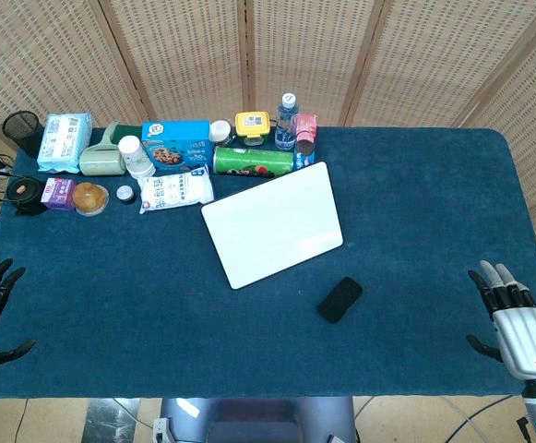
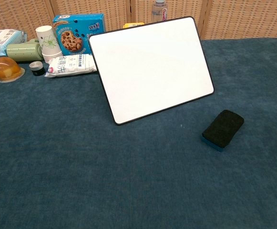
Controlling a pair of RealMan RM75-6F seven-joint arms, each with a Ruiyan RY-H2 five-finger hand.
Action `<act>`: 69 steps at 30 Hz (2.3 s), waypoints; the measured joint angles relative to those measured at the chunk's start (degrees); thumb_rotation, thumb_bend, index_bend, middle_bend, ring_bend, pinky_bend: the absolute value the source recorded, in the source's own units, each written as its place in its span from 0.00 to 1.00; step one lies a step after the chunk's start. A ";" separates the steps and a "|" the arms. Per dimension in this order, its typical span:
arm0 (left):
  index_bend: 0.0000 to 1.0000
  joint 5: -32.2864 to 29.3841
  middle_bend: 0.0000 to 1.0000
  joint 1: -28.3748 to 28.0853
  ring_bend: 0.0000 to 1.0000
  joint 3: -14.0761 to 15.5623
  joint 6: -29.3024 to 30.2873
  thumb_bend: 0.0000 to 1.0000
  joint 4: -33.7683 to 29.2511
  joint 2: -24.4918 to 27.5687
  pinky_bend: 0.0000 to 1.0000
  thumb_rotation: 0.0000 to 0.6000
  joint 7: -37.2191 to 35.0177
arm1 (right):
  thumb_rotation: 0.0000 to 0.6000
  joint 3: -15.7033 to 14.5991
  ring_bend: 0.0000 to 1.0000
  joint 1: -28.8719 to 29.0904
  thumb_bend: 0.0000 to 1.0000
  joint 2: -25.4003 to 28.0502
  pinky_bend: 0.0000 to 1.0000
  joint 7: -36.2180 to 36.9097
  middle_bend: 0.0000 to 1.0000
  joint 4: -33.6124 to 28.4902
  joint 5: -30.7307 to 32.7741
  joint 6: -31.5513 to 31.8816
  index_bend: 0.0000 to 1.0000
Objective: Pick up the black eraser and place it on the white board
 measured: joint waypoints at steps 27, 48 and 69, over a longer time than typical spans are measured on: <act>0.00 -0.71 0.00 -0.20 0.00 -0.11 -0.77 0.08 -0.62 0.13 0.07 1.00 0.51 | 1.00 -0.53 0.17 16.44 0.00 -8.25 0.31 1.46 0.17 9.08 -6.11 -21.93 0.17; 0.00 -2.14 0.00 -0.37 0.00 -0.65 -1.13 0.08 -1.13 -0.10 0.07 1.00 1.48 | 1.00 1.38 0.19 27.65 0.00 -20.51 0.35 -7.44 0.20 13.73 -4.31 -32.69 0.23; 0.00 -1.83 0.00 -0.41 0.00 -0.60 -1.03 0.08 -0.75 0.45 0.07 1.00 -0.22 | 1.00 1.41 0.35 31.08 0.02 -26.09 0.45 -11.78 0.44 16.70 -1.33 -33.14 0.51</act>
